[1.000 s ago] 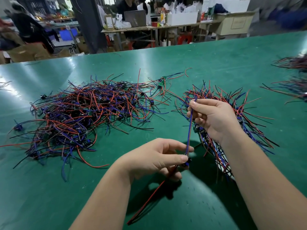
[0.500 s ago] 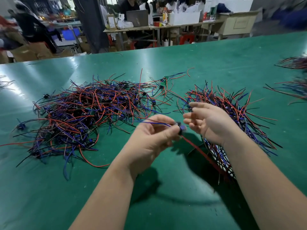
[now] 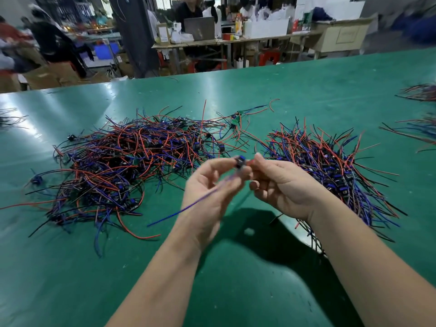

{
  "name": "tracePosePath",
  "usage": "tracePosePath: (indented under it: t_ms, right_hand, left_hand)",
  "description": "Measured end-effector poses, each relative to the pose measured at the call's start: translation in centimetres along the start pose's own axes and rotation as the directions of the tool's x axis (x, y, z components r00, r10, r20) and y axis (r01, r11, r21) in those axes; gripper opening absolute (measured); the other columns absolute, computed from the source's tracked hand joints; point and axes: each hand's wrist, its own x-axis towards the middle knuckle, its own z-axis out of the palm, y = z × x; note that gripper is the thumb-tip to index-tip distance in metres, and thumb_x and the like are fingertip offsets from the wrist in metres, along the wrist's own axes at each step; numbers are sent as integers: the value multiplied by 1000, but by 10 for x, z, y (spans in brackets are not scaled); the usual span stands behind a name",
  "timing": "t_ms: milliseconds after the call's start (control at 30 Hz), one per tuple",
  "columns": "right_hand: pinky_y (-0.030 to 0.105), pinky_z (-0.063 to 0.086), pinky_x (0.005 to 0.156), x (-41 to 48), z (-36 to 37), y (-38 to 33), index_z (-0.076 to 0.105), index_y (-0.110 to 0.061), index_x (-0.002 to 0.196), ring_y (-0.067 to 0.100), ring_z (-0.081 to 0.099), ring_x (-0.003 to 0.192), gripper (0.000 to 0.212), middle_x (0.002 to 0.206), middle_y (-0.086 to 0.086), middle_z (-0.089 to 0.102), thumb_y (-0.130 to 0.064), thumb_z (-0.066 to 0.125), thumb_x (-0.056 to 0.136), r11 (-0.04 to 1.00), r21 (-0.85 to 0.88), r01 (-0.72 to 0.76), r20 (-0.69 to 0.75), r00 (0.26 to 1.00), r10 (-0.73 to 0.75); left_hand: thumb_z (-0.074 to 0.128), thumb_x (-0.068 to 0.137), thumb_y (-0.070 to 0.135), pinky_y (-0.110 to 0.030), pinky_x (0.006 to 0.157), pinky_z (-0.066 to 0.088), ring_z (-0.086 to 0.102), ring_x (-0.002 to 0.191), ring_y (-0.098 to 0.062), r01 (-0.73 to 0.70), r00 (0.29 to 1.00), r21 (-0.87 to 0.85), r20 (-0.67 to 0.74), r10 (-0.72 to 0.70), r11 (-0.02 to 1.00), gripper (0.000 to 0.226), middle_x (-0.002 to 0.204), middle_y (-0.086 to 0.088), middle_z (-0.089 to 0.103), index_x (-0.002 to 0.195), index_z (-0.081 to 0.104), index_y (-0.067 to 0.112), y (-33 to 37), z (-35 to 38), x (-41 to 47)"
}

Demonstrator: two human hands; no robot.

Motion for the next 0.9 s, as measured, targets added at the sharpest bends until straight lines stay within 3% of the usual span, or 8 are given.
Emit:
tracePosePath:
  t_ms: [100, 133, 200, 300, 500, 733, 833, 900]
  right_hand:
    - [14, 48, 49, 1, -4, -1, 75, -9, 75, 5, 57, 53, 21, 70, 3, 71, -26, 66, 69, 997, -12, 75, -78, 994, -76]
    - [14, 49, 49, 1, -6, 0, 74, -8, 76, 7, 58, 53, 20, 71, 5, 71, -24, 66, 69, 996, -29, 80, -96, 992, -83]
    - [15, 48, 52, 1, -7, 1, 75, -10, 71, 9, 56, 53, 17, 67, 4, 67, -24, 67, 67, 994, -82, 79, -111, 990, -88]
    - [17, 44, 52, 1, -4, 4, 75, -11, 65, 8, 52, 52, 14, 63, 3, 62, -23, 69, 64, 983, -162, 82, -101, 990, -99]
    - [19, 37, 48, 2, -3, 7, 68, -2, 77, 10, 48, 50, 9, 58, 3, 58, -10, 72, 75, 952, -274, 139, -233, 950, -206]
    - [14, 39, 40, 1, -12, -1, 68, -6, 84, 3, 52, 41, 5, 63, 1, 60, -10, 70, 83, 973, -167, 157, -458, 862, -218]
    - [16, 43, 44, 5, -13, -2, 66, -13, 93, 8, 61, 52, 9, 85, 2, 61, -12, 56, 94, 962, -122, 245, -518, 811, -273]
    - [21, 46, 54, 6, -13, -3, 59, -21, 99, 10, 62, 62, 19, 95, -3, 57, -10, 44, 97, 911, -291, 291, -547, 731, -408]
  left_hand:
    - [53, 79, -20, -23, 74, 57, 71, 82, -16, 112, 989, 147, 83, -125, 983, 42, 98, -3, 74, 67, 73, 16, -9, 5, -4]
    - [42, 81, -25, -26, 72, 58, 71, 81, -19, 155, 985, 135, 54, -164, 979, 51, 101, -4, 73, 65, 71, 14, -9, 5, -3]
    - [30, 83, -22, -31, 64, 59, 71, 74, -27, 200, 979, 66, -42, -198, 977, 44, 101, -12, 70, 73, 60, 8, -9, 3, 0]
    - [52, 93, 3, -29, 55, 57, 69, 63, -24, 220, 973, 155, -107, -205, 963, 6, 78, -4, 71, 89, 54, 7, -10, 2, 1]
    - [72, 79, 5, -24, 54, 55, 69, 60, -15, 341, 937, 363, -52, -346, 867, 13, 66, -4, 69, 89, 63, 3, -16, -5, -3]
    - [76, 76, 3, -24, 56, 55, 69, 62, -17, 459, 748, 620, 117, -653, 636, 19, 65, -5, 68, 79, 59, 9, -15, -11, -11]
    - [77, 76, 4, -23, 56, 54, 69, 62, -17, 459, 767, 623, 81, -636, 633, 20, 65, -5, 69, 81, 58, 7, -13, -15, -8]
    - [77, 76, 9, -23, 56, 55, 68, 60, -15, 440, 809, 621, 38, -586, 648, 17, 67, -8, 70, 80, 61, 7, -13, -18, -5]
